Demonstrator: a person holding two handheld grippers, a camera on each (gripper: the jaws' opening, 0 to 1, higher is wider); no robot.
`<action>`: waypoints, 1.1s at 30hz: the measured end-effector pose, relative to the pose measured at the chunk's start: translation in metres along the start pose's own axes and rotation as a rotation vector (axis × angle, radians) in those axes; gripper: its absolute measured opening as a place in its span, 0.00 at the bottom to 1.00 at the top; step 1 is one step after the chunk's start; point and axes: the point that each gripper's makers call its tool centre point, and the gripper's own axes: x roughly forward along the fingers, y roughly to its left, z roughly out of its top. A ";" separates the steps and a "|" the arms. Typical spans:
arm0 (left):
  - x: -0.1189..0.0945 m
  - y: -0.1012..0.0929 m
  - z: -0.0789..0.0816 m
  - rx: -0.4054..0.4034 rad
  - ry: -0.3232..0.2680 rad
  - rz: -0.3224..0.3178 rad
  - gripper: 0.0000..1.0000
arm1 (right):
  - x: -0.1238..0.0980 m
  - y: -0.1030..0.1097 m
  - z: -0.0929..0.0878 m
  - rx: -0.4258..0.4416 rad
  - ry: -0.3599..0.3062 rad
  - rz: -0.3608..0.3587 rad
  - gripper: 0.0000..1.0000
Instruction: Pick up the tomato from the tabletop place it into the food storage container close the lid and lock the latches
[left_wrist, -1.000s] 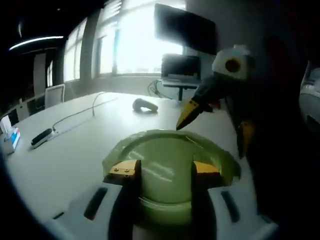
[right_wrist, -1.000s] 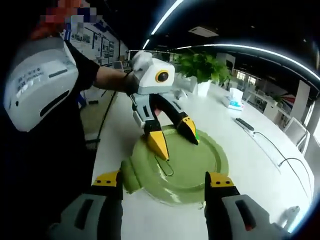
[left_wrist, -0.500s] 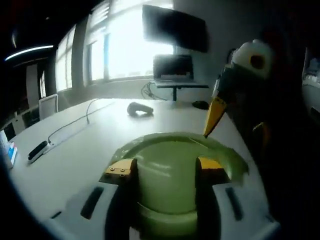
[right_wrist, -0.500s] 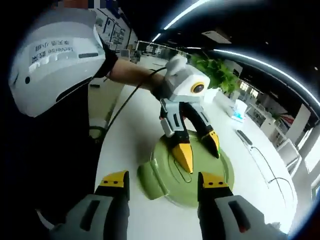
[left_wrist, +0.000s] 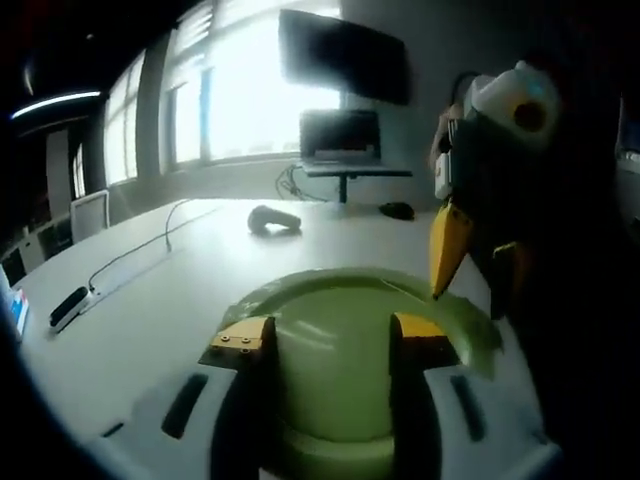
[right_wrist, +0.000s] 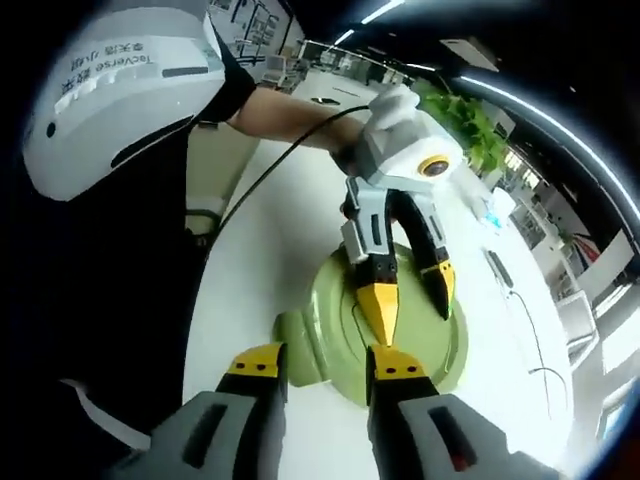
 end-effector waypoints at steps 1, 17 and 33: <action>0.001 0.000 0.000 0.003 -0.002 -0.004 0.38 | 0.001 0.000 0.001 0.000 0.004 0.009 0.26; 0.004 -0.003 0.000 -0.008 -0.036 -0.048 0.32 | 0.016 0.011 0.003 -0.039 0.150 0.110 0.20; 0.005 -0.003 0.002 0.009 -0.060 -0.039 0.30 | 0.018 0.017 0.003 -0.168 0.242 -0.025 0.17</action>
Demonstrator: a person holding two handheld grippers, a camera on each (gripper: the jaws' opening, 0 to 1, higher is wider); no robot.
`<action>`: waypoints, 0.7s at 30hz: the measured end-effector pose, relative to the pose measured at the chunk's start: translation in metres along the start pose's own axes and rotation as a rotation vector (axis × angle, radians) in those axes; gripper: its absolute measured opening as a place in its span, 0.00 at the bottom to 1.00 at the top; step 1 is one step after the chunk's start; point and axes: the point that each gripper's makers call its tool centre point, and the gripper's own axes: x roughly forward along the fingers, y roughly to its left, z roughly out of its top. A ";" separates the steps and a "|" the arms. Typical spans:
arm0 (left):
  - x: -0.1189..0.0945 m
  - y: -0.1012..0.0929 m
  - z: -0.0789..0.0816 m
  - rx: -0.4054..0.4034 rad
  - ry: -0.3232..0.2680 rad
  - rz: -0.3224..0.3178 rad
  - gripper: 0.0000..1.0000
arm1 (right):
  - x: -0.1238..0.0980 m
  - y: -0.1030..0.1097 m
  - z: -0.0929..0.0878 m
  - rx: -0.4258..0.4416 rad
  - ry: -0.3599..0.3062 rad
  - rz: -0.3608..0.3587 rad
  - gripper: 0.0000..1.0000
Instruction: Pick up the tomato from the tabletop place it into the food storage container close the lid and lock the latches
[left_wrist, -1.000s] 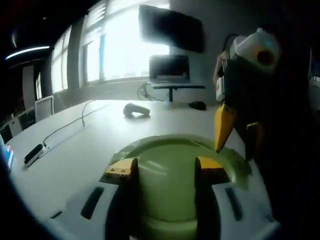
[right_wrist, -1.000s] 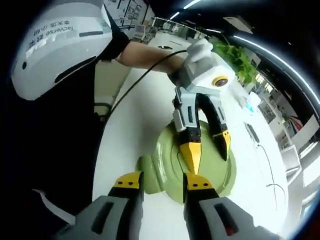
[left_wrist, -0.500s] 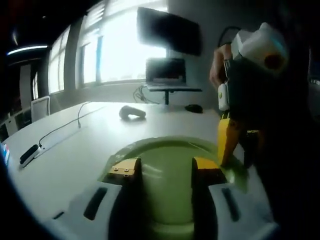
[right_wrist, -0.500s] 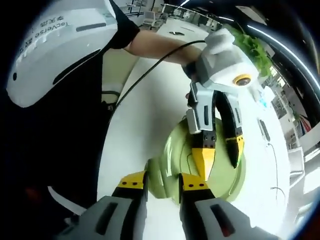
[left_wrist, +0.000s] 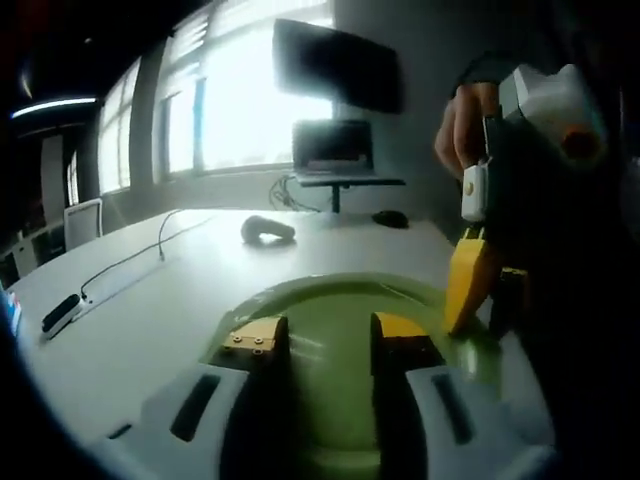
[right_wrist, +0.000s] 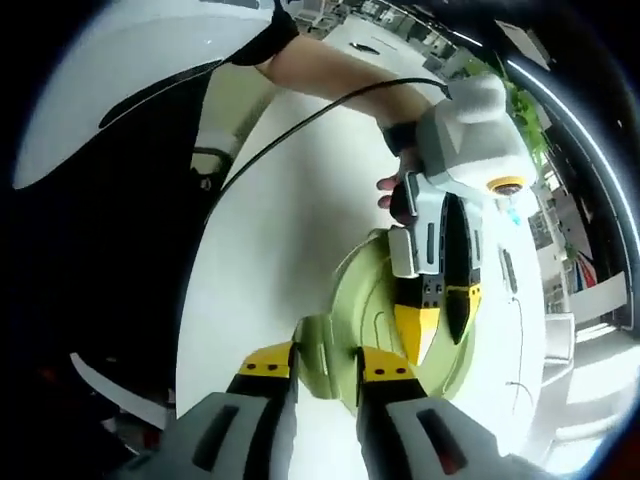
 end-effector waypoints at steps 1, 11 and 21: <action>0.001 0.000 0.000 0.000 -0.001 -0.001 0.30 | 0.000 0.000 0.001 -0.009 -0.003 -0.010 0.17; 0.003 -0.006 0.001 0.000 0.001 -0.024 0.23 | -0.001 0.003 0.000 0.001 0.025 -0.077 0.16; 0.004 -0.014 0.003 0.011 -0.012 -0.034 0.19 | -0.005 -0.001 -0.008 -0.008 0.066 -0.096 0.14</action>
